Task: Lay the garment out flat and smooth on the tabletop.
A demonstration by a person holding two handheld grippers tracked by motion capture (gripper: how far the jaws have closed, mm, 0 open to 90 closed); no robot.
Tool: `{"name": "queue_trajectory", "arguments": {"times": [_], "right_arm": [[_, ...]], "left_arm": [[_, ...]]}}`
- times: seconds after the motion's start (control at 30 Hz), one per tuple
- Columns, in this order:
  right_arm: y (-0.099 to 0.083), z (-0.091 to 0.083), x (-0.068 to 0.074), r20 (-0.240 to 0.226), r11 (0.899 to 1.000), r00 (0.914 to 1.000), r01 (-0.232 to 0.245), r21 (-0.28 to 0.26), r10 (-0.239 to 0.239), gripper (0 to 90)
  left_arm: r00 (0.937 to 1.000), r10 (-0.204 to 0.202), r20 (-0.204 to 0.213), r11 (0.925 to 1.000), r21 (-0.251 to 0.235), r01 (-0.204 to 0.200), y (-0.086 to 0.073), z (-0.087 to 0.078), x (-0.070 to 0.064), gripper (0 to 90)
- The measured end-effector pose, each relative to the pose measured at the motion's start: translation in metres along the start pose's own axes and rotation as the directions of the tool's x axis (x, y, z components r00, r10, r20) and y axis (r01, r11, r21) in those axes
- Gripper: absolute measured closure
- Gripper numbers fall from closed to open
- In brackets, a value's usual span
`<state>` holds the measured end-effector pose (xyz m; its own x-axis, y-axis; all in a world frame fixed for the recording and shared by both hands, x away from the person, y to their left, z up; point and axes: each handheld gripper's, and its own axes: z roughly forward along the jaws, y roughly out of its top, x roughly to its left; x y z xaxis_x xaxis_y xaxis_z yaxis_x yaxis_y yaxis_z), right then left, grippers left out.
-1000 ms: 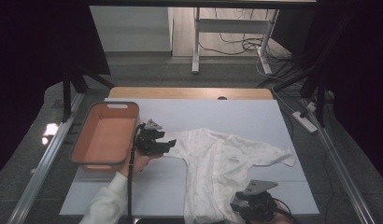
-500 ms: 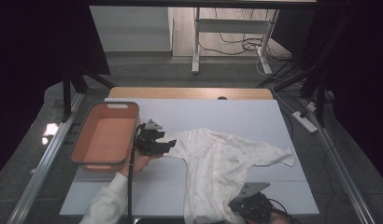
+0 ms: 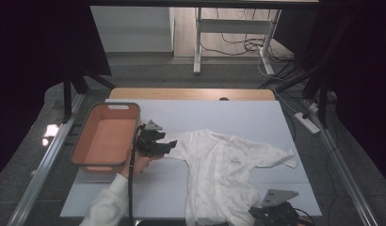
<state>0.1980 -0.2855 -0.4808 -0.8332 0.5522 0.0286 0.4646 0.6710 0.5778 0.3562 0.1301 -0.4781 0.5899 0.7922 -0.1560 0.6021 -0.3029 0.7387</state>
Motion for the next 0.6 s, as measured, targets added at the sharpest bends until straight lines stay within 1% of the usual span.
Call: {"name": "queue_trajectory", "arguments": {"times": [0.07,0.1,0.17,0.23,0.3,0.33,0.37,0.43,0.47,0.5,0.6], "right_arm": [[-0.003,-0.011,0.001,0.007,1.0,1.0,-0.004,-0.015,0.004,88.1],[-0.004,-0.017,0.001,0.018,1.0,0.9998,-0.005,-0.03,0.006,88.1],[-0.004,-0.024,0.001,0.026,0.999,0.9996,-0.005,-0.041,0.006,88.1],[-0.004,-0.028,0.0,0.037,0.999,0.9993,-0.006,-0.05,0.008,87.9],[-0.003,-0.026,-0.002,0.026,0.999,0.9996,-0.007,-0.053,0.008,86.6],[-0.004,-0.023,-0.002,0.018,0.999,0.9998,-0.006,-0.051,0.007,81.7],[-0.004,-0.019,-0.003,0.019,0.999,0.9998,-0.004,-0.052,0.005,73.3],[-0.004,-0.012,-0.004,0.041,0.999,0.9991,-0.004,-0.052,0.006,62.0],[-0.003,-0.01,-0.004,0.051,0.999,0.9987,-0.004,-0.054,0.007,57.8],[-0.003,-0.008,-0.005,0.065,0.998,0.9979,-0.004,-0.06,0.008,54.3],[0.002,-0.004,-0.008,0.072,0.994,0.9971,-0.018,-0.107,0.026,50.2]], "left_arm": [[1.0,0.0,0.0,1.0,0.0,0.0,0.0,0.0,0.0,37.0],[1.0,0.001,0.0,1.0,0.001,-0.001,0.0,0.001,-0.001,37.0],[1.0,0.003,0.001,1.0,0.004,-0.003,0.0,0.002,-0.001,37.0],[1.0,0.005,0.002,1.0,0.004,-0.005,0.001,0.002,-0.002,37.0],[1.0,0.004,0.002,1.0,0.004,-0.004,0.001,0.002,-0.001,37.0],[1.0,0.004,0.002,1.0,0.004,-0.004,0.001,0.002,-0.001,37.0],[1.0,0.004,0.002,1.0,0.004,-0.004,0.001,0.002,-0.001,37.0],[1.0,0.002,0.002,1.0,0.002,-0.002,0.0,0.002,-0.001,37.0],[1.0,0.002,0.001,1.0,0.002,-0.002,0.0,0.001,-0.001,37.0],[1.0,0.003,0.001,1.0,0.002,-0.003,0.0,0.001,-0.001,37.0],[1.0,0.005,0.001,1.0,0.003,-0.005,0.001,0.002,-0.002,37.0]]}}
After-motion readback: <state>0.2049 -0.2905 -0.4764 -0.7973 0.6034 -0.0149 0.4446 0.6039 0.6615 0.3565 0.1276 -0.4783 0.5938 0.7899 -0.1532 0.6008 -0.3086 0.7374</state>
